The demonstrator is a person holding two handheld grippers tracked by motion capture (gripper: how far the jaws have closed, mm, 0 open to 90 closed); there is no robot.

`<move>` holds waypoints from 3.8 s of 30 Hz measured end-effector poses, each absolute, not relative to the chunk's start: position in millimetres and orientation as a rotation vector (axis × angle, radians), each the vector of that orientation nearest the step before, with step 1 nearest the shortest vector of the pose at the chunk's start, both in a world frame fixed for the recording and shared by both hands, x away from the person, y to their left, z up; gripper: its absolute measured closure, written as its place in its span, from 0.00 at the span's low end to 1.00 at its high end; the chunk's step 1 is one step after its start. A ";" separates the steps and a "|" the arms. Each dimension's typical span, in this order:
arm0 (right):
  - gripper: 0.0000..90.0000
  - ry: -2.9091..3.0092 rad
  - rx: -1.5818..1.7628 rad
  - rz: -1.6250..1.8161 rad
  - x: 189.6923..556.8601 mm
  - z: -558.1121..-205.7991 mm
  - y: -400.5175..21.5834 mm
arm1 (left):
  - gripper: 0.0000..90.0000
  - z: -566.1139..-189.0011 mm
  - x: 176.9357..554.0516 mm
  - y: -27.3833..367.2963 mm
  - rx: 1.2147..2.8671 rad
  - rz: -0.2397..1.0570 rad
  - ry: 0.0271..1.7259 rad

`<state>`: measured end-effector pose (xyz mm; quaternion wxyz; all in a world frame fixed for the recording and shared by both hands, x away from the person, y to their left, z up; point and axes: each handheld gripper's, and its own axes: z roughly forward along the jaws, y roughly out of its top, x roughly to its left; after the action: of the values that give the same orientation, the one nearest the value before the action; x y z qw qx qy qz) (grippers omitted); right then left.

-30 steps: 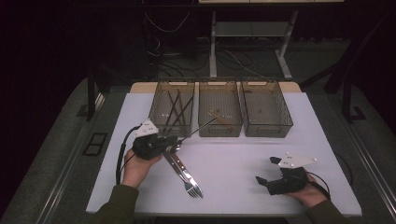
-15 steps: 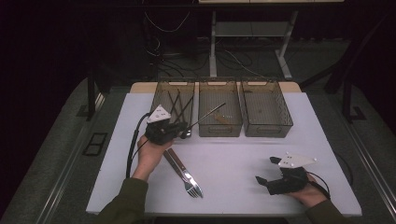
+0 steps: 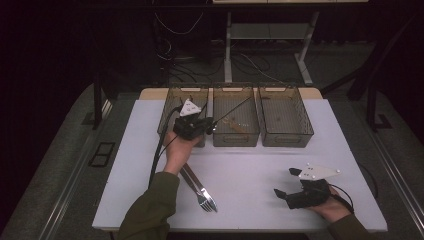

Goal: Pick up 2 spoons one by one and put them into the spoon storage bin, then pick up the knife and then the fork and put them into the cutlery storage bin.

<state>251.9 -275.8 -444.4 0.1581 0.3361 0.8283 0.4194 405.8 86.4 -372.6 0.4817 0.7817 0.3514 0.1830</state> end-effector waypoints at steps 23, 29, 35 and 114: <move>0.11 2.370 0.951 1.209 250.8 -443.1 -276.4 | 0.98 -397.9 439.1 48.2 2.040 0.435 0.967; 0.11 2.368 0.947 1.210 251.0 -443.1 -276.6 | 0.97 -398.4 439.5 48.7 2.058 0.437 0.979; 0.11 2.370 0.950 1.208 250.9 -443.2 -276.4 | 0.85 -397.7 439.0 47.7 2.024 0.439 0.977; 0.11 2.378 0.949 1.194 250.9 -443.8 -273.0 | 0.99 -438.0 264.6 148.4 2.262 0.098 0.659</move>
<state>250.9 -273.0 -443.8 0.1574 0.3317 0.8312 0.4175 264.6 148.4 -438.0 0.3817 0.8867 0.2583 0.0383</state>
